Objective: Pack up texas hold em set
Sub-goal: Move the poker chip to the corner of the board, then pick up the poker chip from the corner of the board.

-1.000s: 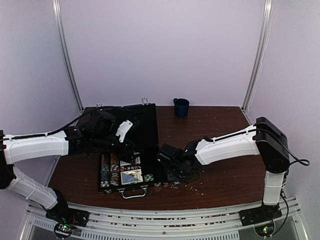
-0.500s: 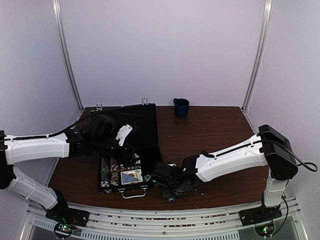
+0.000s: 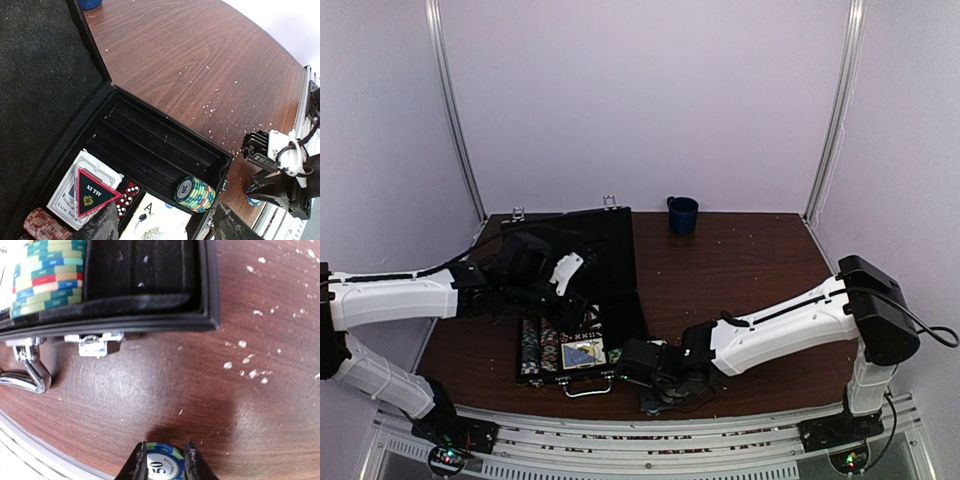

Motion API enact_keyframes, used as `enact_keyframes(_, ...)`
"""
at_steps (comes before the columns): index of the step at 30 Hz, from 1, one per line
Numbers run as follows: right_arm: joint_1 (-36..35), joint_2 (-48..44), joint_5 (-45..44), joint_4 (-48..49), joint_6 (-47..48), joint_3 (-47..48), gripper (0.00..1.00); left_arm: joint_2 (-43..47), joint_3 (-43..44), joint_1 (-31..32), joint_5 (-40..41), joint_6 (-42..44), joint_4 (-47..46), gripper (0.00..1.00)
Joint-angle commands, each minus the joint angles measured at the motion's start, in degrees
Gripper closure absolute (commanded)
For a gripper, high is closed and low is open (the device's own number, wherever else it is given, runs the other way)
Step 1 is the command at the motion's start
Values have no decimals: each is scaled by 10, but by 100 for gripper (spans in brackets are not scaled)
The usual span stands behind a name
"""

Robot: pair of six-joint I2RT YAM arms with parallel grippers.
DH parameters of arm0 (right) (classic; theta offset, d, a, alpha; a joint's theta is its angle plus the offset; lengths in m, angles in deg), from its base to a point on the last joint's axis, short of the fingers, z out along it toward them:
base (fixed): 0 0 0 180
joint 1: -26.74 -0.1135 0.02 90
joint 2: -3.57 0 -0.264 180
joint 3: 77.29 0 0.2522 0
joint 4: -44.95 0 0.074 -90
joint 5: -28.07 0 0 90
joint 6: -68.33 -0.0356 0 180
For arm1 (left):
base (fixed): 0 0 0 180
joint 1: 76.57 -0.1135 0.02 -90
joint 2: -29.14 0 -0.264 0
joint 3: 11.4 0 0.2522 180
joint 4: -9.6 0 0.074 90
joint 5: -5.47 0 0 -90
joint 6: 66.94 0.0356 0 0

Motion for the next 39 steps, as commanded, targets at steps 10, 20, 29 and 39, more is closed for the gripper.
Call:
enact_keyframes(10,-22,10,56,-14,1,-13,74,27,-20,2,-10,-16,-23,33)
enact_keyframes(20,-25,25,75,-4,39,3,75,37,-31,2,-10,-28,-28,33)
enact_keyframes(29,-29,35,78,-3,61,21,75,39,-34,2,-12,-28,-29,33)
enact_keyframes(39,-29,-21,13,-37,77,41,74,48,-34,2,-7,-30,-26,33)
